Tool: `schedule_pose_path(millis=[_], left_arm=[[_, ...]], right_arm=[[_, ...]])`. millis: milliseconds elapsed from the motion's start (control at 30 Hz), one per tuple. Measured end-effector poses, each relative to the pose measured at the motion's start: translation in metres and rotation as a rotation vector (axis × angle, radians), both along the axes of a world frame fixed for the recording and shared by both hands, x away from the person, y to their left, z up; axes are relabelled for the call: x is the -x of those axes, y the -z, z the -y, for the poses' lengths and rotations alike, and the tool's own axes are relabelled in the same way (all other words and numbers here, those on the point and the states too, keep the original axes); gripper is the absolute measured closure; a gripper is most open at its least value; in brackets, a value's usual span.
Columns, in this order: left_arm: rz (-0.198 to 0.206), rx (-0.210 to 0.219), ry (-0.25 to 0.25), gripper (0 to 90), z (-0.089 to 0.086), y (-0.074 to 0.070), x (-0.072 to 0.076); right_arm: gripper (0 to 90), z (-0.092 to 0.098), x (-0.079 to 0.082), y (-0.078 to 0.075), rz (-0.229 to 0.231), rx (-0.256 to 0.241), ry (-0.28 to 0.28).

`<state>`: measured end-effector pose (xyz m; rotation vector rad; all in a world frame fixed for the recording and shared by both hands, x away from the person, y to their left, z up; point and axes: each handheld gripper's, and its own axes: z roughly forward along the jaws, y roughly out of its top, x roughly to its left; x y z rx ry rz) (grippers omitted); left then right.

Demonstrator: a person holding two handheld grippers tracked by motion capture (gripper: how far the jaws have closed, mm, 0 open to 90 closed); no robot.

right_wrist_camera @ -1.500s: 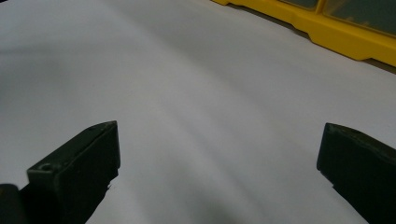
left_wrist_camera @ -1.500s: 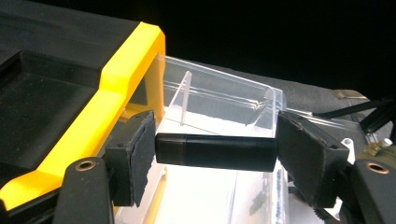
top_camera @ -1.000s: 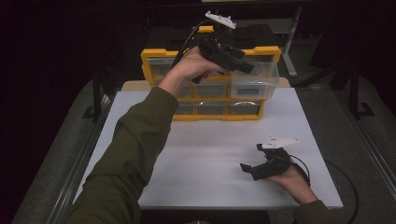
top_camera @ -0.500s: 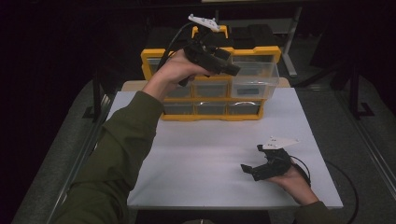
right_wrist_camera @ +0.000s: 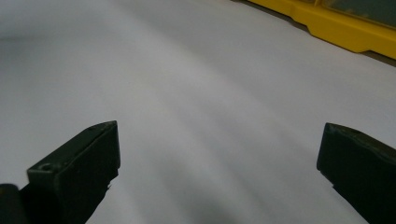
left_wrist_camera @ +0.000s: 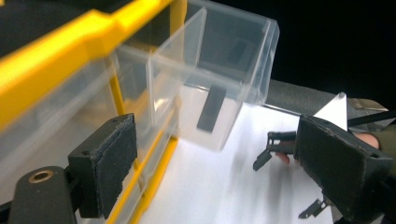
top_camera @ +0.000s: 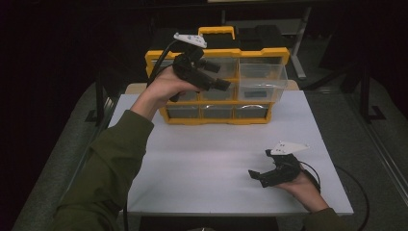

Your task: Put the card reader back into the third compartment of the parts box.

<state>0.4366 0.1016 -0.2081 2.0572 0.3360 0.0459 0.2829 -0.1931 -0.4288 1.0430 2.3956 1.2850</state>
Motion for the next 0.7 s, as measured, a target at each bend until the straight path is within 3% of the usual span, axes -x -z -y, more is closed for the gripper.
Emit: schedule_pose_path(millis=[433,700], left_arm=[[0.006,-0.003,-0.054,12.1,-0.031,0.033,0.022],[0.010,-0.037,-0.081,9.0,-0.051,0.059,0.036]], right_arm=[[0.0,-0.003,-0.001,0.002,0.004,0.015,-0.008],[0.0,-0.002,0.000,0.003,-0.002,0.011,-0.004]])
